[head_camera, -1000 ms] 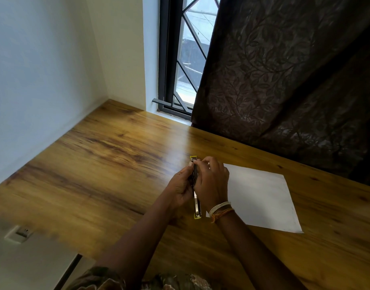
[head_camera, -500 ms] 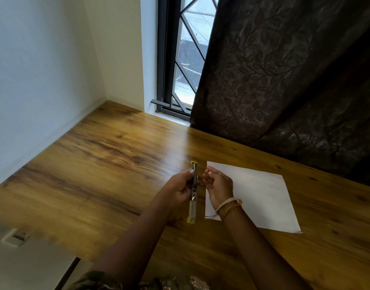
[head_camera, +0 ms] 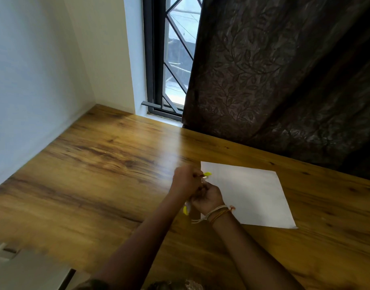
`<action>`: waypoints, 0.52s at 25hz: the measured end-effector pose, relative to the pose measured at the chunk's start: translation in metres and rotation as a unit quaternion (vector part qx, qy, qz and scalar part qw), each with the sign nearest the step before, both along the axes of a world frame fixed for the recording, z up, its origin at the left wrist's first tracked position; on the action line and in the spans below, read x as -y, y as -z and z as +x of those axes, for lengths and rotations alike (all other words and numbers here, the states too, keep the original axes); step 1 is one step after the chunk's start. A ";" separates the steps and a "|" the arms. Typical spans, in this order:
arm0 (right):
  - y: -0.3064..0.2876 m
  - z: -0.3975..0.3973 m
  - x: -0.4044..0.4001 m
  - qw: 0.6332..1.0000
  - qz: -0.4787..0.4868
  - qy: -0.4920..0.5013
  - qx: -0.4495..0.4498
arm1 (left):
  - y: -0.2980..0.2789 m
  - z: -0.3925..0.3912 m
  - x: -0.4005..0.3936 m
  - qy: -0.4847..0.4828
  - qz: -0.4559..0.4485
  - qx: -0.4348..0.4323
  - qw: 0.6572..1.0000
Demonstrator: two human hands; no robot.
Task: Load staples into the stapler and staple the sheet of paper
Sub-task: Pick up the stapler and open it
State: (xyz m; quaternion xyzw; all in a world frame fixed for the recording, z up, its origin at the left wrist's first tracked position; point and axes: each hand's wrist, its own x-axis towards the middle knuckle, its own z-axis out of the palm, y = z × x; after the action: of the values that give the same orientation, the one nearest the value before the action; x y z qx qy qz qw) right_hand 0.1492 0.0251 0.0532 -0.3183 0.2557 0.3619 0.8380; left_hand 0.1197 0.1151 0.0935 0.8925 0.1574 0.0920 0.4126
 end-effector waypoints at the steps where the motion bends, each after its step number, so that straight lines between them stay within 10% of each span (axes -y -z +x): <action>1: 0.004 0.002 0.002 1.000 -0.012 0.001 -0.001 | 0.002 -0.001 -0.004 -0.036 -0.078 0.001 0.996; 6: 0.005 0.007 0.011 0.997 0.074 -0.015 0.031 | 0.012 -0.008 -0.032 -0.141 -0.565 -0.008 0.813; 10: 0.006 0.014 0.018 0.989 0.129 -0.046 0.052 | 0.017 -0.016 -0.049 -0.167 -0.717 -0.011 0.677; 13: 0.005 0.020 0.019 0.981 0.164 -0.082 0.071 | 0.025 -0.019 -0.054 -0.174 -0.732 -0.004 0.659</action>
State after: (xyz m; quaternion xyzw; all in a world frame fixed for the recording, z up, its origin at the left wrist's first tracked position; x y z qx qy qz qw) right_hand 0.1691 0.0064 0.0483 -0.2218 0.1059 0.4425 0.8625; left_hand 0.1005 0.1689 0.0689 0.2588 0.3276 0.0138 0.9086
